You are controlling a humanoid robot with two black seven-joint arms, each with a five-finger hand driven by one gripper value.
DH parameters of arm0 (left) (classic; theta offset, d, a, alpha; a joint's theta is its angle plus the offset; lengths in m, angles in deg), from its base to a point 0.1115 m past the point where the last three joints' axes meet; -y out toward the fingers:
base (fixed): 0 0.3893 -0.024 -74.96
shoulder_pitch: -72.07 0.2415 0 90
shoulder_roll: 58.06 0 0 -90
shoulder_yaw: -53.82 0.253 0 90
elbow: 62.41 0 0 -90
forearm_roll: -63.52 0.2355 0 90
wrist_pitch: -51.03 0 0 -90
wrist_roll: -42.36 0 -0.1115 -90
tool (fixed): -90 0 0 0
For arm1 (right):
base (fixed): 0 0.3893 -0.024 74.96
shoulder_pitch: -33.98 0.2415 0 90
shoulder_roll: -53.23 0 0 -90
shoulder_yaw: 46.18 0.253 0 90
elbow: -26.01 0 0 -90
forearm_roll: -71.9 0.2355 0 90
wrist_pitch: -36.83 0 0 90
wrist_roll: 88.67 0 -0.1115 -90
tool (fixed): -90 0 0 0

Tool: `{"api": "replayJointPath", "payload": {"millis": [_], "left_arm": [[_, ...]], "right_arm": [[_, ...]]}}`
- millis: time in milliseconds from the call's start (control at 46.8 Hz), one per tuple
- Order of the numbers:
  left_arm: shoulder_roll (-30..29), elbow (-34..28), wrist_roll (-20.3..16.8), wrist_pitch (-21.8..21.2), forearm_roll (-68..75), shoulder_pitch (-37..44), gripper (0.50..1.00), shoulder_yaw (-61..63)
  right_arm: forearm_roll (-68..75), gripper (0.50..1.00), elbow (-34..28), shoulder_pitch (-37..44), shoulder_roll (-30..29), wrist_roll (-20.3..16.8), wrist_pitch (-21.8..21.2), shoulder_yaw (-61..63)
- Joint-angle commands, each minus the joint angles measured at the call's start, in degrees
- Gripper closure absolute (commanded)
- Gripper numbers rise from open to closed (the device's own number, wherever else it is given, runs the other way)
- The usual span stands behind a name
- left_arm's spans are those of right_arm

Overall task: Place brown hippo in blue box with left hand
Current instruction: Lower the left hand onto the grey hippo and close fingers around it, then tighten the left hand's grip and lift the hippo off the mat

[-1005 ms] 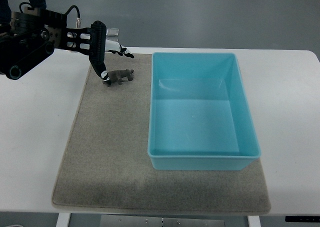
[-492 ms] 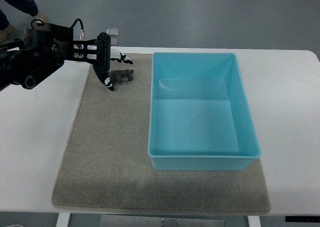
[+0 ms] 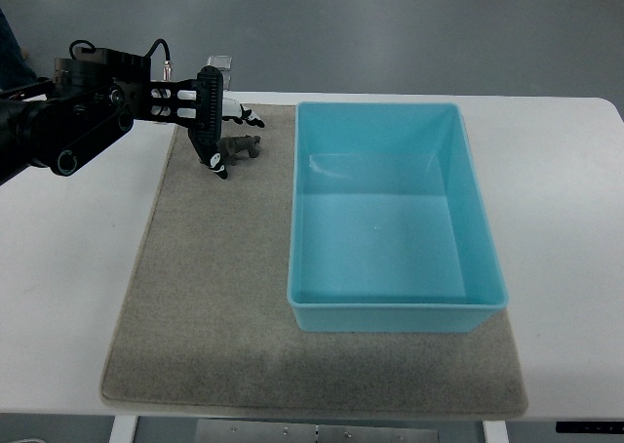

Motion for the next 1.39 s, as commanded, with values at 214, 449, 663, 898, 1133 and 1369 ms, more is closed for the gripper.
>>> {"api": "replayJointPath", "payload": {"millis": [214, 449, 663, 898, 1133, 1369], "left_arm": [[0.3, 0.0, 1.1, 0.0, 0.1, 0.0, 0.634, 0.0], [0.6, 0.1, 1.1, 0.0, 0.1, 0.0, 0.718, 0.0], [0.7, 0.3, 1.2, -0.2, 0.2, 0.0, 0.836, 0.0], [0.7, 0.0, 1.3, -0.4, 0.2, 0.0, 0.804, 0.1], [0.7, 0.0, 1.2, -0.3, 0.2, 0.0, 0.587, 0.1], [0.4, -0.1, 1.1, -0.2, 0.1, -0.2, 0.536, 0.0]], "right_arm": [[0.0, 0.564, 0.0, 0.0, 0.0, 0.0, 0.0, 0.0], [0.0, 0.564, 0.0, 0.0, 0.0, 0.0, 0.0, 0.0], [0.0, 0.564, 0.0, 0.0, 0.0, 0.0, 0.0, 0.0], [0.0, 0.564, 0.0, 0.0, 0.0, 0.0, 0.0, 0.0], [0.0, 0.564, 0.0, 0.0, 0.0, 0.0, 0.0, 0.0], [0.0, 0.564, 0.0, 0.1, 0.0, 0.0, 0.0, 0.0]]}}
